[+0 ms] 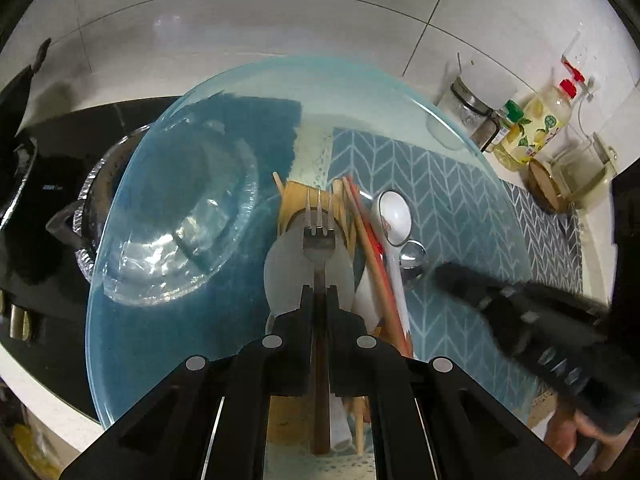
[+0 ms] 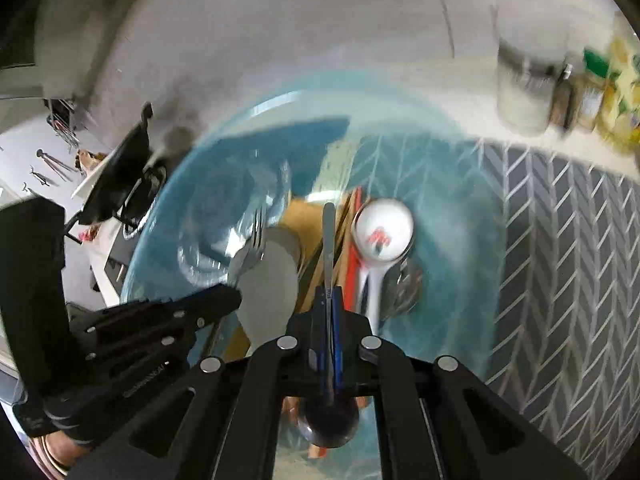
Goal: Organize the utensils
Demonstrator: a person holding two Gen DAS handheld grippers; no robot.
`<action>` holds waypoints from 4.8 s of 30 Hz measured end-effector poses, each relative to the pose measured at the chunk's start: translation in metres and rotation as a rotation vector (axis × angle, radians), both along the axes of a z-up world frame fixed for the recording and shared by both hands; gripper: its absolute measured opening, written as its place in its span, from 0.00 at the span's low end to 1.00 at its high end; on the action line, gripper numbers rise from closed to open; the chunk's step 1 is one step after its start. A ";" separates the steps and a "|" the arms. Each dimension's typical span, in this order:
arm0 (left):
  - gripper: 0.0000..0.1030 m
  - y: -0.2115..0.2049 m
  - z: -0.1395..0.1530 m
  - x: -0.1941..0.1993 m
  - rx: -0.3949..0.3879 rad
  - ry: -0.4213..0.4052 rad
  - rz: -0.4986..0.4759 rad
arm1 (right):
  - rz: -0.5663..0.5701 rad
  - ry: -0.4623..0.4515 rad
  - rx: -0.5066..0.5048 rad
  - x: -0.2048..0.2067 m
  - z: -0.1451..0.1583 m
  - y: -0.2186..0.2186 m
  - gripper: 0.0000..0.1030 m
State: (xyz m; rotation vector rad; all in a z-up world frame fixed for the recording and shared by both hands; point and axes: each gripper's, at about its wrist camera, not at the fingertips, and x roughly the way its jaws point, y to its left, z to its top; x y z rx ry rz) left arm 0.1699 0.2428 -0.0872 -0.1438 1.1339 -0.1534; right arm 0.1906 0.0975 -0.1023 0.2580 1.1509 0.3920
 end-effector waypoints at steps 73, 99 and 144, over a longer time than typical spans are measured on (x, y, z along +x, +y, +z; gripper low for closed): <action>0.96 -0.002 0.133 -0.154 0.056 -0.289 -0.252 | -0.261 -0.333 -0.088 -0.221 0.141 -0.049 0.76; 0.96 0.000 0.130 -0.147 0.075 -0.258 -0.239 | -0.240 -0.286 -0.138 -0.207 0.126 -0.042 0.76; 0.96 -0.003 0.123 -0.140 0.085 -0.241 -0.255 | -0.233 -0.269 -0.159 -0.200 0.121 -0.041 0.76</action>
